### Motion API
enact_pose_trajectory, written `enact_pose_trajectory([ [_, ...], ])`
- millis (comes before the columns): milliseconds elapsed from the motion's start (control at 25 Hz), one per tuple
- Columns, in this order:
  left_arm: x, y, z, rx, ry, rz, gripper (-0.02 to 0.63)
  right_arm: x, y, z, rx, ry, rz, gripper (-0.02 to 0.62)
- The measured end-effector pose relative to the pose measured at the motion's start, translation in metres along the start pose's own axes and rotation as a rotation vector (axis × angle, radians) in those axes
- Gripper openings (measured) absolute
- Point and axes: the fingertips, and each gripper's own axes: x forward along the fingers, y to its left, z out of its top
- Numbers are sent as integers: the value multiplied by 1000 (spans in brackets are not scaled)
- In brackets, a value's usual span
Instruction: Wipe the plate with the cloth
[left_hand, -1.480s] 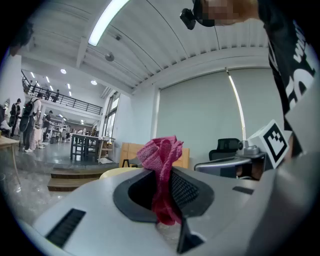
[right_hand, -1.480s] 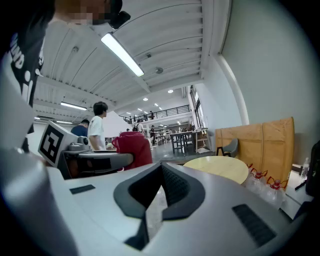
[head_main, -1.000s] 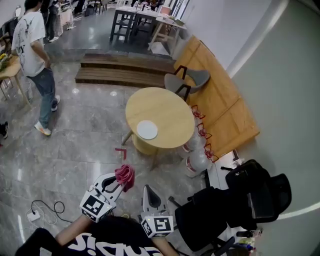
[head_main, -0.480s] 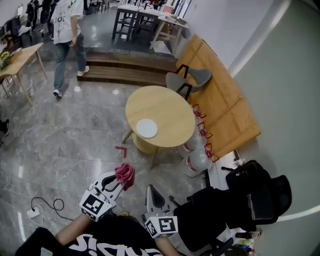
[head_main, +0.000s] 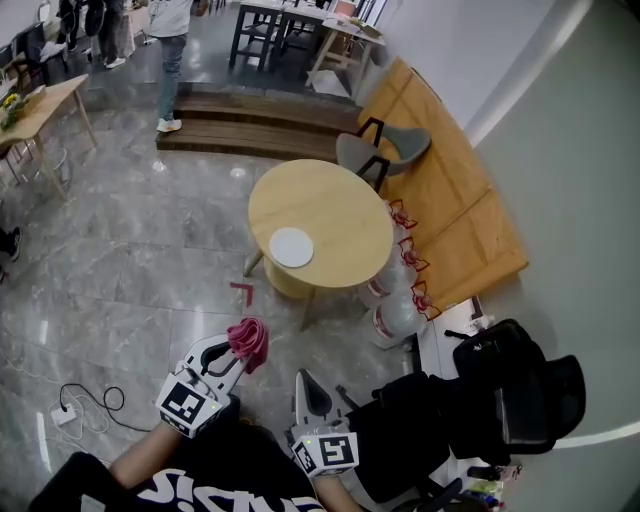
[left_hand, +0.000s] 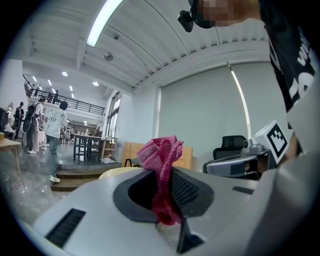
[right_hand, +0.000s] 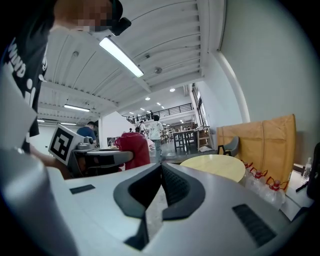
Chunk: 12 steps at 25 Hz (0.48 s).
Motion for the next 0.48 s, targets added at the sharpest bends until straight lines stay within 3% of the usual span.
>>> enact_pose_trajectory([
  [480,81,59,15,-41,6,8,67,69,-51,-3,12,14,-20,21],
])
